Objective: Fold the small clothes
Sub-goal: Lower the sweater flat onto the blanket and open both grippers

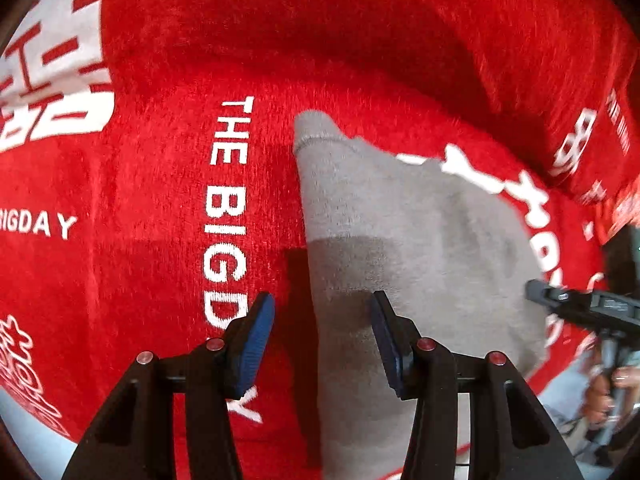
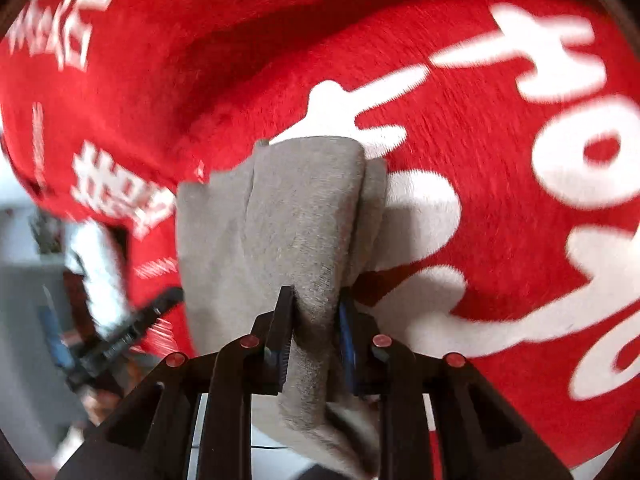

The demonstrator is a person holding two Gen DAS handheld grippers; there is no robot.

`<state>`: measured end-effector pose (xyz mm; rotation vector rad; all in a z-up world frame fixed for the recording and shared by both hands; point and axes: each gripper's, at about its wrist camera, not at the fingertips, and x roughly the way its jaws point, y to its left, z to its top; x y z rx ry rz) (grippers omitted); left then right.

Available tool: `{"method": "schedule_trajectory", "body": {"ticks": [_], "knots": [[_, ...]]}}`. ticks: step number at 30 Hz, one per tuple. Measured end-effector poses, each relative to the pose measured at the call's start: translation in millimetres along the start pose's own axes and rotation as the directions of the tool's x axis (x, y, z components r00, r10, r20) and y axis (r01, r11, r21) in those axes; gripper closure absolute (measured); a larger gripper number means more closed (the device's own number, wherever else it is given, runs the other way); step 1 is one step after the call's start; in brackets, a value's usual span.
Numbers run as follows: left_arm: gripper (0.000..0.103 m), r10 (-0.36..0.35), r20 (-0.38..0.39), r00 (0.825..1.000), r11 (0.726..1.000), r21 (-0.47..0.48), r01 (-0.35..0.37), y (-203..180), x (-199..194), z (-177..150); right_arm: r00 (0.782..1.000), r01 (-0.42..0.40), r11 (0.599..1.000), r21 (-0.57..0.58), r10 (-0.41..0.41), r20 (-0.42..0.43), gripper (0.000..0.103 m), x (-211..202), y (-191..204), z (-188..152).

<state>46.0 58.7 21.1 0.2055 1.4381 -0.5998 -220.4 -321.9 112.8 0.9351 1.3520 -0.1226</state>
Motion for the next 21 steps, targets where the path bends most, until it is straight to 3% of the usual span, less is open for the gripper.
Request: {"method": "schedule_trajectory", "body": {"ticks": [3,6,7,8,16,21], "knots": [[0.052,0.095,0.009,0.995,0.995,0.036,-0.095,-4.5,12.7,-2.4,0.998,0.070,0.997,-0.028,-0.070,-0.001,0.080,4.5,0.1,0.4],[0.048,0.112,0.009,0.994,0.994,0.014,-0.112,-3.7,21.3,-2.2,0.981,0.192,0.979,-0.076,-0.192,0.002,0.081,13.4,-12.0,-1.3],[0.043,0.116,0.010,0.993,0.993,0.010,-0.116,-5.1,23.2,-1.2,0.976,0.219,0.971,-0.096,-0.219,0.005,0.081,16.8,-13.4,-2.5],[0.038,0.127,0.013,0.992,0.992,0.012,-0.127,-3.1,21.9,-1.3,0.975,0.220,0.970,-0.101,-0.221,0.008,0.081,18.3,-14.7,-4.0],[0.038,0.158,-0.012,0.987,0.987,0.012,-0.158,-3.0,13.6,-6.1,0.949,0.316,0.947,-0.059,-0.316,0.010,0.081,-1.0,-14.7,-14.3],[0.038,0.170,-0.059,0.984,0.985,-0.022,-0.172,-1.9,4.9,-21.9,0.968,0.250,0.968,-0.005,-0.250,0.012,0.081,-17.7,-5.6,-32.3]]}}
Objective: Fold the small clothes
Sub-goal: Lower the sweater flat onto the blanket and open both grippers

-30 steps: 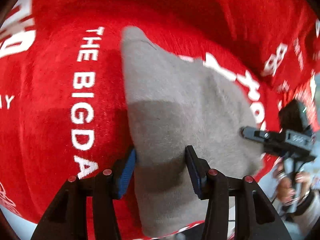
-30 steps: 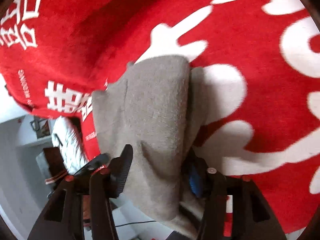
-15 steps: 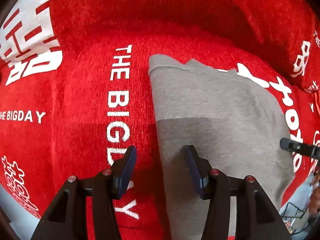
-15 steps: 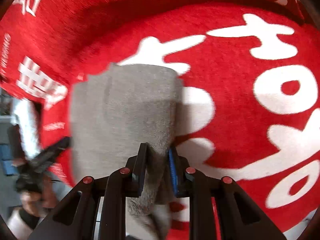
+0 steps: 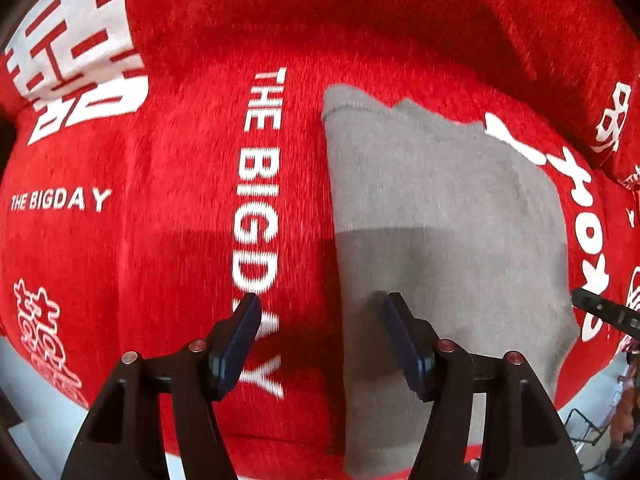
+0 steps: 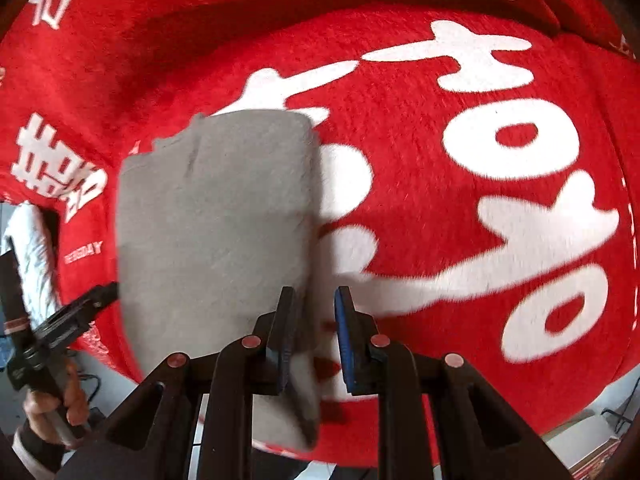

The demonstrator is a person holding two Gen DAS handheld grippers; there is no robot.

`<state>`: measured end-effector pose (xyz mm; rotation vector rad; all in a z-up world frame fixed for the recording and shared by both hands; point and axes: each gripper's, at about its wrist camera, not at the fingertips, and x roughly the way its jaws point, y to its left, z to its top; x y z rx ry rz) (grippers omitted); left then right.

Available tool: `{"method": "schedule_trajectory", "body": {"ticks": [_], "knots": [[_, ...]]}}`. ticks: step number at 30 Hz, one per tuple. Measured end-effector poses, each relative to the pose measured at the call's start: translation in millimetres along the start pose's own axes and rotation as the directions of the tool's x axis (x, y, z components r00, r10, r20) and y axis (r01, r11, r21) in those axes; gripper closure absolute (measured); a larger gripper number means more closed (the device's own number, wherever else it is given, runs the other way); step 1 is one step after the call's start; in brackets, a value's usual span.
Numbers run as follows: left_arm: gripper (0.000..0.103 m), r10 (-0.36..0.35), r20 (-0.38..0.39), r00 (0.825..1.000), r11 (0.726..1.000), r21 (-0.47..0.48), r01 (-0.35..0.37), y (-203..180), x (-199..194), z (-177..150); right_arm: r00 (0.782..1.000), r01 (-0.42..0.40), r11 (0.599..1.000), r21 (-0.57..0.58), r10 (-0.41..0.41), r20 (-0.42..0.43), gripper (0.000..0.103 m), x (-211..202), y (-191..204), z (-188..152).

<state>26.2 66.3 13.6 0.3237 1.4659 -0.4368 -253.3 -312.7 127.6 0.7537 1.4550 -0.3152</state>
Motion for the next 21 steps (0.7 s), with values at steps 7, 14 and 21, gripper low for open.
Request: {"method": "schedule_trajectory", "body": {"ticks": [7,14,21], "knots": [[0.014,0.065,-0.039,0.997,0.998,0.020,-0.064,-6.3,-9.2,-17.0,0.999,-0.042,0.999,-0.007,0.042,-0.004,0.081,-6.5,26.9,-35.1],[0.010,0.065,-0.036,0.997,0.998,0.014,-0.065,-7.2,-16.1,-31.4,0.995,0.034,0.999,0.005,-0.033,-0.090,0.081,34.4,31.1,-50.2],[0.010,0.116,-0.047,0.992,0.992,0.049,-0.114,-13.1,-15.2,-37.1,0.993,0.069,0.998,0.006,-0.068,-0.099,0.079,36.9,26.9,-50.6]]}}
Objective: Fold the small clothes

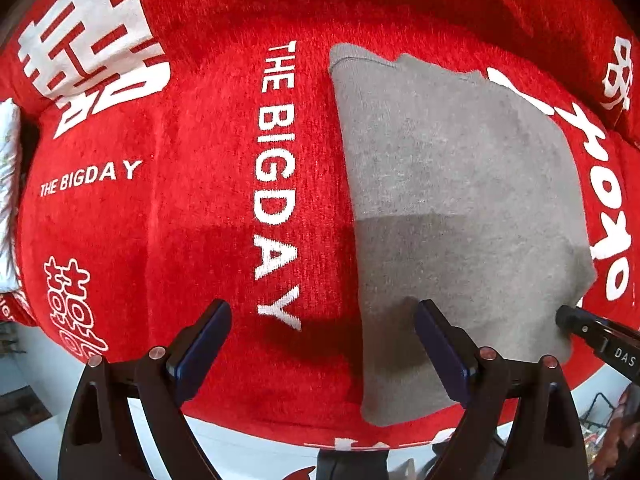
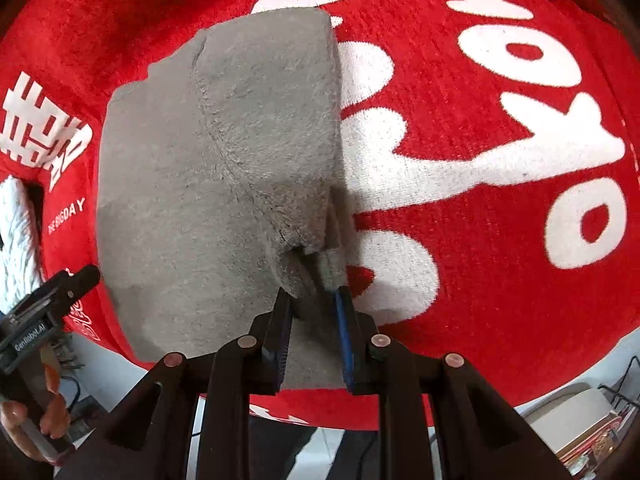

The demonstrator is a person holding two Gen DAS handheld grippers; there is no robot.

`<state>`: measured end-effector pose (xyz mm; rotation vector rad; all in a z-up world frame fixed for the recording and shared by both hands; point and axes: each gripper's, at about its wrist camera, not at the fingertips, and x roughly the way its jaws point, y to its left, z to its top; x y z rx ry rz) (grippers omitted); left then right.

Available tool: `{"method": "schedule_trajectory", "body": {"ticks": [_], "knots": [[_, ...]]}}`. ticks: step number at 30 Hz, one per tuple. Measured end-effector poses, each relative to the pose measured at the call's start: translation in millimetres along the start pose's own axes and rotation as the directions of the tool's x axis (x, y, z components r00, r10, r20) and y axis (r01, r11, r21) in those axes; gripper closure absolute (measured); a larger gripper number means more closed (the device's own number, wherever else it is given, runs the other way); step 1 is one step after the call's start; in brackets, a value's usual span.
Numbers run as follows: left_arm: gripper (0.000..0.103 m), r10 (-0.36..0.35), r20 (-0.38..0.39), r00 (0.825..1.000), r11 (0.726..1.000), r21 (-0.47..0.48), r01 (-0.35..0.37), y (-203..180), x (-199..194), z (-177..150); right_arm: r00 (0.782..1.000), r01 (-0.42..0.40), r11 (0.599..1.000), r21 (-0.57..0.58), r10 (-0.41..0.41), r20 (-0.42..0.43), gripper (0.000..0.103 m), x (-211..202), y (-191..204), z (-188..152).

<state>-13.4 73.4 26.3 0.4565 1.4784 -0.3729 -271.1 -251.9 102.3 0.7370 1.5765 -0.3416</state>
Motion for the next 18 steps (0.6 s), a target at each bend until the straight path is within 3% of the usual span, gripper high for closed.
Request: {"method": "schedule_trajectory", "body": {"ticks": [6,15,16,18], "knots": [[0.009,0.051,0.045,0.998,0.998,-0.027,-0.050,2.2,-10.2,3.2,1.000,0.004,1.000,0.027,-0.004,0.002,0.074,-11.2,-6.4,-2.4],[0.009,0.011,0.049,0.999,0.999,-0.041,-0.009,2.9,-17.8,-1.8,0.999,0.039,0.998,0.052,-0.040,0.026,0.074,-37.2,-17.4,-2.7],[0.009,0.015,0.048,0.999,0.999,-0.041,-0.013,2.0,-18.5,-2.7,0.999,0.040,0.998,0.048,-0.042,0.031,0.072,-39.4,-16.4,-2.5],[0.009,0.016,0.049,0.999,0.999,-0.041,-0.014,0.9,-19.5,-3.6,0.998,0.044,0.998,0.037,-0.046,0.042,0.058,-43.8,-11.8,-1.6]]}}
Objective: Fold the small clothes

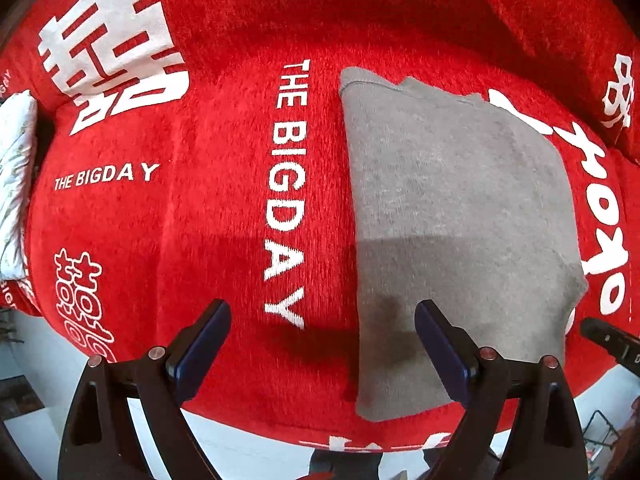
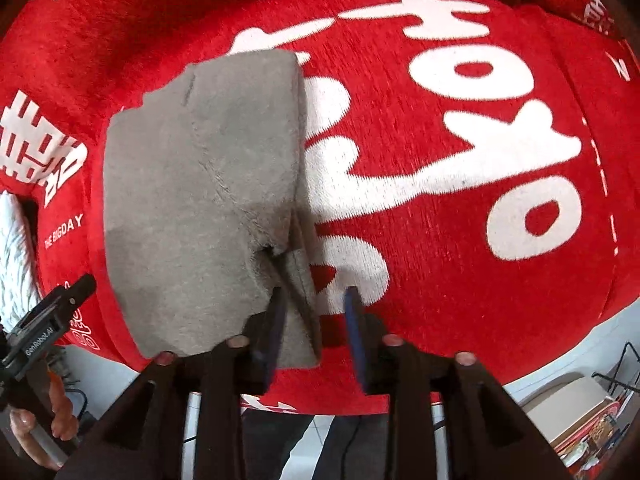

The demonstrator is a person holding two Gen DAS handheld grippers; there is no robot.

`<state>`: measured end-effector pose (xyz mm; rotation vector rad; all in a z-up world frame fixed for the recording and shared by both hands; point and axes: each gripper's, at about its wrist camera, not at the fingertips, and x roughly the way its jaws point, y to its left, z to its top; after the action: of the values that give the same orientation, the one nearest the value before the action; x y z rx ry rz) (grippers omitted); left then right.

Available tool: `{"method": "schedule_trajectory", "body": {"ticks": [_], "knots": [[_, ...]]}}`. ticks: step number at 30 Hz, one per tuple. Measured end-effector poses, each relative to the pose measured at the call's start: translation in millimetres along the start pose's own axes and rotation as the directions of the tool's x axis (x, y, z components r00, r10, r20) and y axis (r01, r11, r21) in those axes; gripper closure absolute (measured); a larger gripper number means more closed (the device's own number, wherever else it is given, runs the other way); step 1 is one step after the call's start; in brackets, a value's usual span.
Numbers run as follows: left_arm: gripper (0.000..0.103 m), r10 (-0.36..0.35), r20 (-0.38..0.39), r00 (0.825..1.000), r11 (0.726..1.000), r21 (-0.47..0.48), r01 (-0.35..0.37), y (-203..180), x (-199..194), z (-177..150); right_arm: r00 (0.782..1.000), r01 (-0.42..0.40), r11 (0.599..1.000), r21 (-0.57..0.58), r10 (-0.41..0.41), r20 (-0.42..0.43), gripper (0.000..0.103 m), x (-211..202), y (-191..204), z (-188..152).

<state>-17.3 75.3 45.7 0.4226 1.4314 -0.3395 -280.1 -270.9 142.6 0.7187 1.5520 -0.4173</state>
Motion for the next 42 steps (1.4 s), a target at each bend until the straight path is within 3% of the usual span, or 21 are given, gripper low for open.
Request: {"method": "schedule_trajectory", "body": {"ticks": [1,6,8,13,14,16,31,32,34,42], "knots": [[0.009,-0.003,-0.001,1.000,1.000,-0.003,0.003,-0.6,-0.8,-0.5,1.000,0.000,1.000,-0.005,0.000,0.005,0.051,-1.3,2.0,0.4],[0.009,-0.011,-0.016,1.000,1.000,0.004,0.011,-7.0,-5.5,0.1,1.000,0.016,0.998,-0.053,-0.015,0.019,0.046,-8.2,21.2,5.8],[0.009,-0.028,-0.034,0.999,1.000,-0.001,0.028,-9.2,-7.0,1.2,0.999,0.025,0.997,-0.068,-0.023,0.024,0.038,-8.4,30.1,6.7],[0.009,-0.007,-0.017,1.000,1.000,0.025,0.007,-16.2,-15.1,2.4,0.998,0.048,0.994,-0.099,-0.043,0.050,0.037,-16.4,43.1,8.5],[0.009,-0.003,-0.012,1.000,0.999,0.035,0.003,-18.0,-16.6,2.2,0.997,0.056,0.993,-0.103,-0.051,0.054,0.034,-17.6,43.9,8.7],[0.009,-0.011,-0.010,1.000,0.999,0.046,0.011,-19.9,-19.1,2.2,0.996,0.069,0.992,-0.109,-0.063,0.060,0.020,-20.3,43.6,8.6],[0.009,-0.016,0.031,0.999,0.999,0.040,0.015,-22.2,-37.6,6.0,0.974,0.184,0.970,-0.158,-0.158,0.162,0.020,-44.5,58.2,10.6],[0.009,-0.017,0.034,0.999,0.999,0.041,0.015,-22.6,-38.4,6.2,0.972,0.192,0.968,-0.159,-0.164,0.170,0.017,-45.9,59.2,10.8],[0.009,-0.021,0.038,0.999,0.999,0.043,0.019,-24.1,-40.1,7.0,0.966,0.206,0.966,-0.158,-0.176,0.188,0.001,-48.9,61.2,10.7],[0.009,-0.023,0.042,0.999,0.999,0.039,0.021,-27.7,-42.1,7.4,0.966,0.193,0.972,-0.137,-0.163,0.202,0.000,-48.0,57.9,12.8]]}}
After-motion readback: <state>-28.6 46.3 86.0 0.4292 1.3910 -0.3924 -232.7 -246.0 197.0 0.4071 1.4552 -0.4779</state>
